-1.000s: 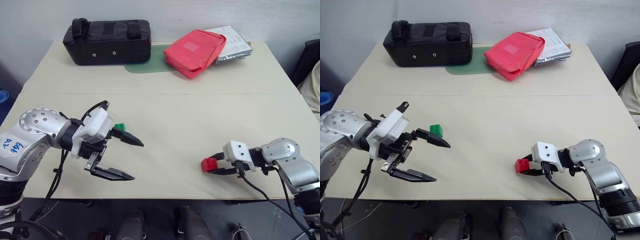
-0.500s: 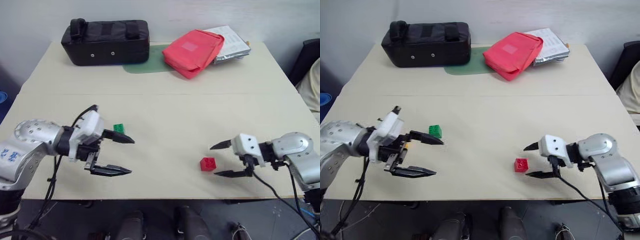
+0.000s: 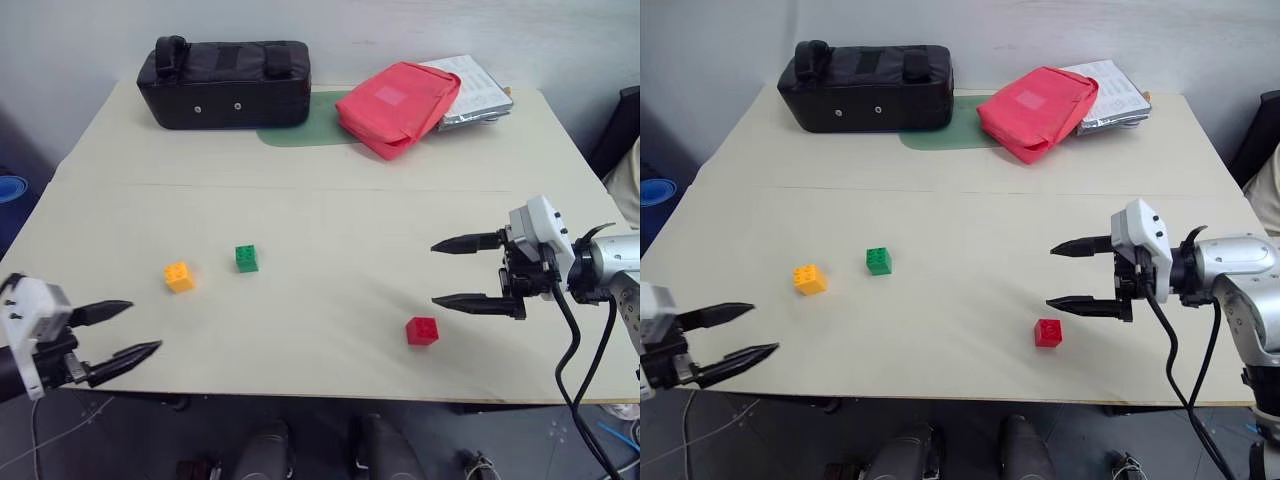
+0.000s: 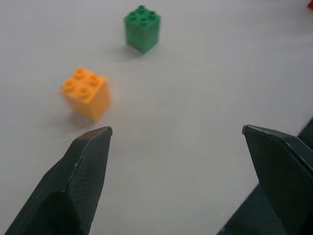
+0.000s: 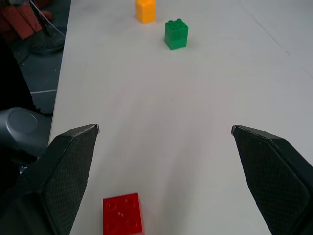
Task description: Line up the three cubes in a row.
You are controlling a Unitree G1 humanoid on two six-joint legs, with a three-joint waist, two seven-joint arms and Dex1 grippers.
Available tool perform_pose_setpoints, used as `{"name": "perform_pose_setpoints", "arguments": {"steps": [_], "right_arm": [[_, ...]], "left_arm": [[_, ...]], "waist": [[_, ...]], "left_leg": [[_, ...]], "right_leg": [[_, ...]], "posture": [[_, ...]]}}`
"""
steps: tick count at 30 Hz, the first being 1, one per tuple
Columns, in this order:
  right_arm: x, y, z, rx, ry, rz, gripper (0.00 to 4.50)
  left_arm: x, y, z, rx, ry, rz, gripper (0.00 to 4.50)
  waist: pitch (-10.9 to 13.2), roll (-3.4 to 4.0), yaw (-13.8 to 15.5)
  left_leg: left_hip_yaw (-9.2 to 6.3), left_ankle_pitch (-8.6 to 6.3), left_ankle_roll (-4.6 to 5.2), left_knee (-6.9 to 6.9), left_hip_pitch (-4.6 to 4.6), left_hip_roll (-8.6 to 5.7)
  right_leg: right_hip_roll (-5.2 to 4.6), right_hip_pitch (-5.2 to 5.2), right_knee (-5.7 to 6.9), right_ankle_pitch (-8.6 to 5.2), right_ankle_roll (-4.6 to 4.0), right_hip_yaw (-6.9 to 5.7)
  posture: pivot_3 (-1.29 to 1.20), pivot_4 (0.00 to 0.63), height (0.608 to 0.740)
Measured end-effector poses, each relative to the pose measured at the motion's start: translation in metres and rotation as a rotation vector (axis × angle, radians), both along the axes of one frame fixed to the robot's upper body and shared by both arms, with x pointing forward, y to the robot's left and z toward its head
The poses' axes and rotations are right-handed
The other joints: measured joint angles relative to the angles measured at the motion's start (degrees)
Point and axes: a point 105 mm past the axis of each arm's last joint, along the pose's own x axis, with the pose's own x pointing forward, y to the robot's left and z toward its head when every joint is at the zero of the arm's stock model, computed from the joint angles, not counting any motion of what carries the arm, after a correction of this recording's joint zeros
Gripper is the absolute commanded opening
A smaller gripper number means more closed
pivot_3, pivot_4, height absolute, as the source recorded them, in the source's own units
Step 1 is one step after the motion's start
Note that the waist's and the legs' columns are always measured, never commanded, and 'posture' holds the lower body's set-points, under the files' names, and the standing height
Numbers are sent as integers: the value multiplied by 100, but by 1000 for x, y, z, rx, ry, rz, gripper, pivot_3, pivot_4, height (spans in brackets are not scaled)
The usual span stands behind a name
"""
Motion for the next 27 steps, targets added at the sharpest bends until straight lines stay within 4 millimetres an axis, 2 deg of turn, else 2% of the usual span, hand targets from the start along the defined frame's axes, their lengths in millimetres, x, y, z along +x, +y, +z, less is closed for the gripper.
{"name": "perform_pose_setpoints", "arguments": {"steps": [3,8,11,19,27], "right_arm": [[1,2,4,6,-11,0,4461],[1,9,11,18,-27,13,4461],[-2,15,14,29,-34,27,4461],[-12,32,25,42,-76,59,4461],[-20,39,25,51,-78,61,4461]], "left_arm": [[9,0,5,37,-20,-35,4500],[47,-30,28,91,-79,-252,4500],[72,-43,32,131,-93,-352,4500],[129,-62,8,283,-30,-513,4500],[159,-84,-13,263,26,-555,4500]], "waist": [[0,-1,24],[-1,1,-9],[-1,1,-19],[-1,-1,-48],[-1,-4,18]], "left_leg": [[-2,-3,2,-2,-3,-3],[-1,1,-10,-6,-7,-6],[3,10,-27,-9,-11,-5],[18,14,-18,12,-21,-4],[16,8,-6,50,-40,-3]], "right_leg": [[-6,-1,-4,0,-1,-4],[-7,-6,-5,1,-1,-6],[-1,-13,-2,1,0,-6],[19,-17,36,4,6,-5],[20,-20,40,8,14,-7]], "posture": [[0,150,740],[0,150,740],[0,150,740],[0,150,740],[0,150,740]]}}
